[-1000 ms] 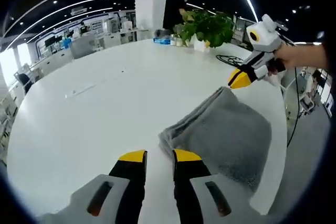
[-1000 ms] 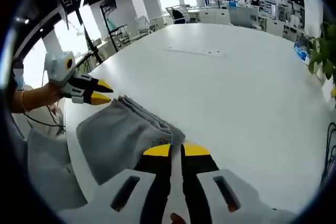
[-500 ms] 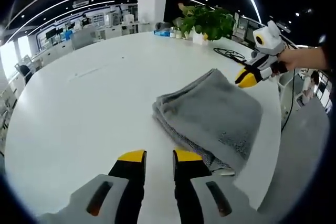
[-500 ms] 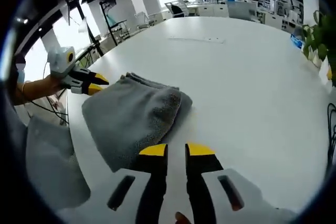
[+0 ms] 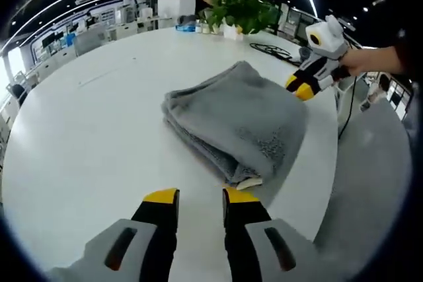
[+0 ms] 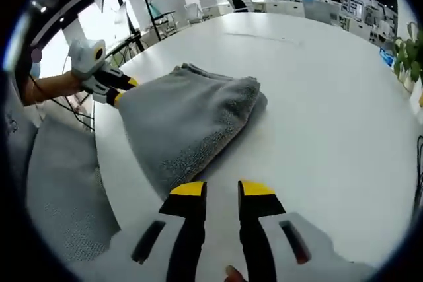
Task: Fold the towel on the table until its edges align and the towel forms a compact rectangular stack.
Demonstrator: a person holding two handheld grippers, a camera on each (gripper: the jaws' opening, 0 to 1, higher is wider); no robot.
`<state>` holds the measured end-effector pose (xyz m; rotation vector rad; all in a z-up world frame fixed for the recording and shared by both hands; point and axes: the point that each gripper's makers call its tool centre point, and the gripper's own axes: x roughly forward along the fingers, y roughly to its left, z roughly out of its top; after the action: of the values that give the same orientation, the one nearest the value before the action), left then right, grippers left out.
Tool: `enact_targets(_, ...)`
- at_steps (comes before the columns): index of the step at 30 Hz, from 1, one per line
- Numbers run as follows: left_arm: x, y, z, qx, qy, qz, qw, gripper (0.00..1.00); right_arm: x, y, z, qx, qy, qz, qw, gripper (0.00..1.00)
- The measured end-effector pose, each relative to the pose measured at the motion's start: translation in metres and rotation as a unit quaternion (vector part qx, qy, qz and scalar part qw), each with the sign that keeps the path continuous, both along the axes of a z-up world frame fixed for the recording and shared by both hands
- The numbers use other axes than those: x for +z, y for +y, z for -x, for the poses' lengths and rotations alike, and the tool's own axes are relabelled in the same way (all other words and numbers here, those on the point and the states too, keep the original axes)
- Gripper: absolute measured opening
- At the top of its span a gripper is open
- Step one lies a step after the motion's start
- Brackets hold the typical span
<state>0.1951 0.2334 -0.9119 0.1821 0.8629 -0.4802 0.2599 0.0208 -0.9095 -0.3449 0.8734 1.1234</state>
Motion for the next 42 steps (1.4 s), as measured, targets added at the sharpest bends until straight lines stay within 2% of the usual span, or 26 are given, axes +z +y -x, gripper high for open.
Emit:
enact_targets(3,-0.004,-0.004,0.005,-0.032,0.001,-0.024,0.9992,0.29,-0.001,0.001,0.006,0.021,-0.005,0.007,0.9997,0.2)
enact_targets(10,-0.004,-0.021,0.014,-0.054,0.002,0.001,0.9986,0.32,0.002,0.004,0.017,0.035,-0.006,0.008,0.9993,0.2)
enact_targets(14,-0.004,-0.025,0.015,-0.058,0.002,0.007,0.9983,0.34,-0.005,-0.003,0.019,0.043,-0.007,0.017,0.9989,0.22)
enact_targets(17,-0.003,-0.029,0.012,-0.059,-0.003,0.015,0.9982,0.34,-0.002,0.0,0.03,0.064,-0.015,0.027,0.9974,0.22)
enact_targets(20,-0.004,-0.03,0.01,-0.062,-0.002,0.012,0.998,0.33,-0.007,0.0,0.037,0.108,-0.032,0.051,0.9923,0.24)
enact_targets(22,-0.005,-0.031,0.009,-0.064,-0.002,0.01,0.9979,0.33,-0.012,0.003,0.04,0.118,-0.033,0.051,0.9911,0.25)
enact_targets(24,-0.004,-0.033,0.008,-0.066,-0.004,0.011,0.9978,0.33,-0.009,0.007,0.042,0.126,-0.038,0.047,0.9902,0.24)
enact_targets(34,-0.003,-0.043,0.003,-0.077,-0.013,0.009,0.9969,0.23,-0.008,0.021,0.037,0.138,-0.053,0.031,0.9885,0.2)
enact_targets(42,-0.002,-0.043,0.002,-0.08,-0.02,0.006,0.9966,0.2,-0.01,0.022,0.033,0.128,-0.044,0.026,0.9904,0.18)
